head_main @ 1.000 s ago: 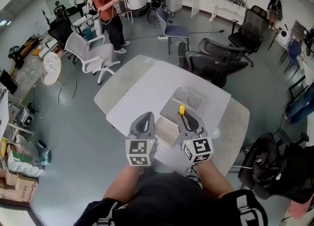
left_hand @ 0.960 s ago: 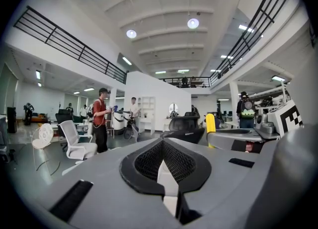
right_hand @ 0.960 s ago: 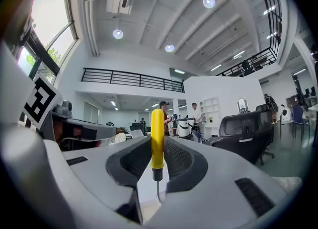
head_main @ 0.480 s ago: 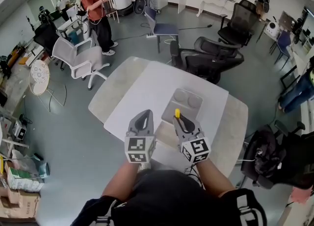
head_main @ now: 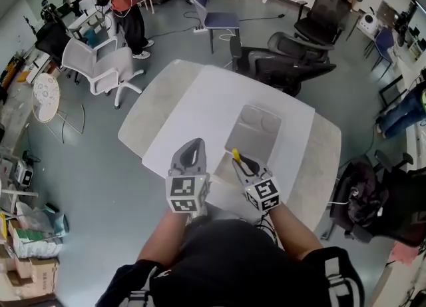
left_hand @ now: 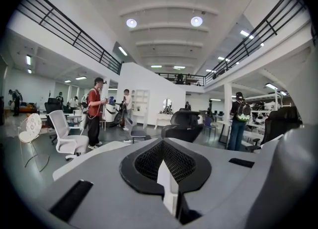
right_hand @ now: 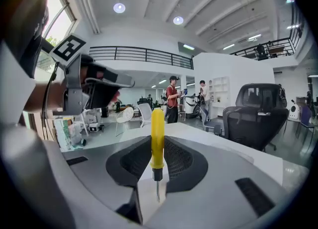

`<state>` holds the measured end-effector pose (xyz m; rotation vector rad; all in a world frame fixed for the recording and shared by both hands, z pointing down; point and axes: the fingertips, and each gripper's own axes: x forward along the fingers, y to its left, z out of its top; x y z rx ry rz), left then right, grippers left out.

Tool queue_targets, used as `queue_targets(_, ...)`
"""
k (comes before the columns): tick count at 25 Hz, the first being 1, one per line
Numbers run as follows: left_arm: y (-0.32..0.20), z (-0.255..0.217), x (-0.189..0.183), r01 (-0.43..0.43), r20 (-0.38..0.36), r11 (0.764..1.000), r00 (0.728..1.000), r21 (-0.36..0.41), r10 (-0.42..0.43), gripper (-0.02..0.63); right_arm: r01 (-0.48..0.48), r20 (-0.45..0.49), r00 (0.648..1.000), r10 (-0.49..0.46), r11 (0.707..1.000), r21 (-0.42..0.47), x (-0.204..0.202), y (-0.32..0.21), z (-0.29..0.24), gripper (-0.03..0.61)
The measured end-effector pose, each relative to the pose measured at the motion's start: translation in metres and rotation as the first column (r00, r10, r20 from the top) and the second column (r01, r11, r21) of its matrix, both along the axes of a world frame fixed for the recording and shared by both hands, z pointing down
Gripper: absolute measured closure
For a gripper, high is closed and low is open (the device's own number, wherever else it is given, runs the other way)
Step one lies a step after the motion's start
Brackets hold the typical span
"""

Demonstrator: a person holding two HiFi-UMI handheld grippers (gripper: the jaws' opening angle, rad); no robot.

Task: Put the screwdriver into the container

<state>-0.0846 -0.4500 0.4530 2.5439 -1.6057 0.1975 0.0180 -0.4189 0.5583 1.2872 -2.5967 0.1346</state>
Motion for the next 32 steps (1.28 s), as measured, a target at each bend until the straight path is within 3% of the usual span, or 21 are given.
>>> queue_targets(5,-0.008,0.002,-0.013,0.007,-0.015,1.0,1.0,-0.01,-0.008,0.601,0.044,-0.086,0.995,-0.052,0.995,-0.087,-0.01,-0.002,0.044,0.508)
queue_targets(12,-0.006,0.005,-0.021,0.018,-0.007,1.0,1.0,-0.018,-0.018,0.601,0.046,-0.117,0.991,-0.066,0.986,-0.162,-0.01,-0.006,0.078,0.508)
queue_targets(21,0.002,0.008,-0.038,0.063,0.008,0.998,0.998,-0.023,-0.063,0.601,0.118,-0.225,0.957,-0.183,0.955,-0.272,-0.019,0.0,0.118,0.508)
queue_targets(32,0.007,0.009,-0.056,0.102,0.004,0.994,0.995,-0.024,-0.102,0.601,0.192,-0.356,0.857,-0.373,0.871,-0.451,-0.036,0.021,0.166,0.508)
